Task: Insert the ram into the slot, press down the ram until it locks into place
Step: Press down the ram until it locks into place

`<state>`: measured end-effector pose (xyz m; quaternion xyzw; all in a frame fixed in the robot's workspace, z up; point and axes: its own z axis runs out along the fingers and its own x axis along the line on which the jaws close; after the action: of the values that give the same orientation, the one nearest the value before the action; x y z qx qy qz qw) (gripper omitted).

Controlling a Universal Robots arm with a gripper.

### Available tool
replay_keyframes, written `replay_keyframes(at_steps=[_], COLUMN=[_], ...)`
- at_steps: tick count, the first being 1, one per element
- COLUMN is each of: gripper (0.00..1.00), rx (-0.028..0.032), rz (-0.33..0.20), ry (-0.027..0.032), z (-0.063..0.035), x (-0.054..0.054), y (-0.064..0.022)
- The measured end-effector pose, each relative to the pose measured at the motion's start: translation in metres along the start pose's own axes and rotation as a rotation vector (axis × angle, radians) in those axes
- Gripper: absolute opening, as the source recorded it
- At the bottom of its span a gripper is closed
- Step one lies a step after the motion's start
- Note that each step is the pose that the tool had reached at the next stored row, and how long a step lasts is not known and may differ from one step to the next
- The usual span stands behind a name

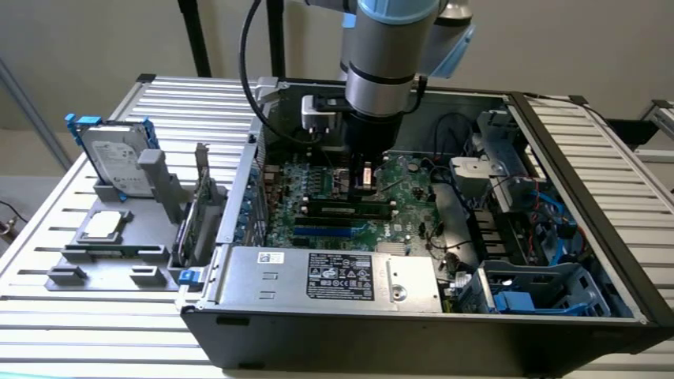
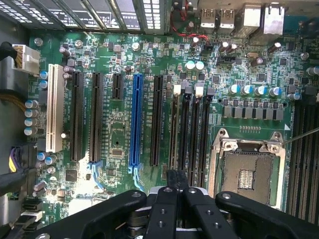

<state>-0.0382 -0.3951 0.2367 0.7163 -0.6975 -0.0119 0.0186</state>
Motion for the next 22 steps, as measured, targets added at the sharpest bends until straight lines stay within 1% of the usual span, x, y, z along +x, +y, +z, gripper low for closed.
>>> replay_keyframes(at_steps=[6,9,12,15,17,19,22], gripper=[0.10,0.10,0.10,0.10,0.10,0.10,0.10], rx=[0.0054,0.0079,0.0118,0.0130,0.0139,0.0133,0.0130], rz=[0.000,0.000,0.000,0.000,0.000,0.000,0.000], ry=[0.0001,0.0012,0.0008,0.0010,-0.0019,0.0002,0.0003], z=[0.0047,0.0069,0.0097,0.0102,0.0074,-0.0003,-0.0115], x=[0.000,0.000,0.000,0.000,0.000,0.000,0.000], y=[0.0000,0.0007,0.0015,0.0018,0.0020,0.0024,0.0028])
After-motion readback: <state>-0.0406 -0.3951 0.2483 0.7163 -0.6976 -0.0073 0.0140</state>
